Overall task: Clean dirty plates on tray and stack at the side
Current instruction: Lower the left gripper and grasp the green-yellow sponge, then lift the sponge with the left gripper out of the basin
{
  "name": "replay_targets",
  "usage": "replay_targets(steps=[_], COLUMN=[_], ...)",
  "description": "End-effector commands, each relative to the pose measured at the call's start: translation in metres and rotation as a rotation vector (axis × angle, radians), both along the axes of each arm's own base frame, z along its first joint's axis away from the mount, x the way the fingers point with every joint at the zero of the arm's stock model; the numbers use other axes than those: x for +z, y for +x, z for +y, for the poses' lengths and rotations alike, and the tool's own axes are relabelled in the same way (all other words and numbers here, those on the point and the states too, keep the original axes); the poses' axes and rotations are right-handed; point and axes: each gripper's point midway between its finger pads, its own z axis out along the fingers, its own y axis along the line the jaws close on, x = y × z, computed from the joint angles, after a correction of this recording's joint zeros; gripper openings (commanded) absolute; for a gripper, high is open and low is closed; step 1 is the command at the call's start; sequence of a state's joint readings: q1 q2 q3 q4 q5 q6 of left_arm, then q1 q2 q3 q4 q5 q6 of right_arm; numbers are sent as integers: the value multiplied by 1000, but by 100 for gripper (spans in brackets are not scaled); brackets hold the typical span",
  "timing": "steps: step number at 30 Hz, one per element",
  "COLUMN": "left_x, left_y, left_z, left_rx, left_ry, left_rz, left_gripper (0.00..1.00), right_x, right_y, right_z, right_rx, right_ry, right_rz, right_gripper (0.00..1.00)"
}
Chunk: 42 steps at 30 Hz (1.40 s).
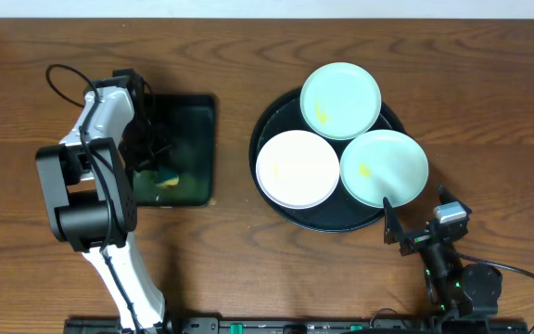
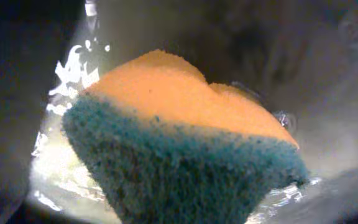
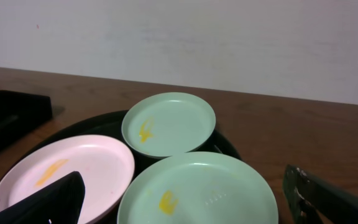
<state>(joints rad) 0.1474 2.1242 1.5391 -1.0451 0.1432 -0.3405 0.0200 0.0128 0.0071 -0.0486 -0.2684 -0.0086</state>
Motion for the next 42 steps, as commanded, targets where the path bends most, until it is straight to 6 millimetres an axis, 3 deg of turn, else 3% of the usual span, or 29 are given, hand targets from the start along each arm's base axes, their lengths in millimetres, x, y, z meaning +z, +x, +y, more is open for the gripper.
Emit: replay_targets(steps=[1,10,14,17,19,23,25,28,33,36,38,42], left_x=[35,135,163,154,133,70,63,92,168,182,163,87], left_y=[19,27,27,32,33,37,38,44,43,41,42,41], left_z=[3,-11,-9,-1,4,-2,-2,2,-1,-7,-14,-26], left_rx=[5,1,-2,-2,-3,-20,-27,-37,-41,-74,-93,-136], left_ry=[14,-31,-10,45,80,77,76,84,103,129,130,138], left_rz=[-94,-368,-457,-463,-444,-413,-402,-440,-583,-642,-629,-539], left_gripper=[8,8,7,7,7,7,7,7,7,7,8,7], right_x=[-2,-2,-2,-2,-2,-2,-2,-2,-2,-2,-2,-2], right_y=[0,0,0,0,0,0,0,0,0,0,0,0], right_z=[2,2,2,2,2,2,2,2,2,2,2,2], right_rx=[6,6,6,6,6,6,6,6,6,6,6,6], right_ry=[-7,-8,-7,-7,-8,-7,-8,-7,-7,-7,-7,-7], right_rz=[2,2,3,2,2,3,3,2,2,2,3,2], right_gripper=[99,99,99,99,99,99,99,99,99,99,99,99])
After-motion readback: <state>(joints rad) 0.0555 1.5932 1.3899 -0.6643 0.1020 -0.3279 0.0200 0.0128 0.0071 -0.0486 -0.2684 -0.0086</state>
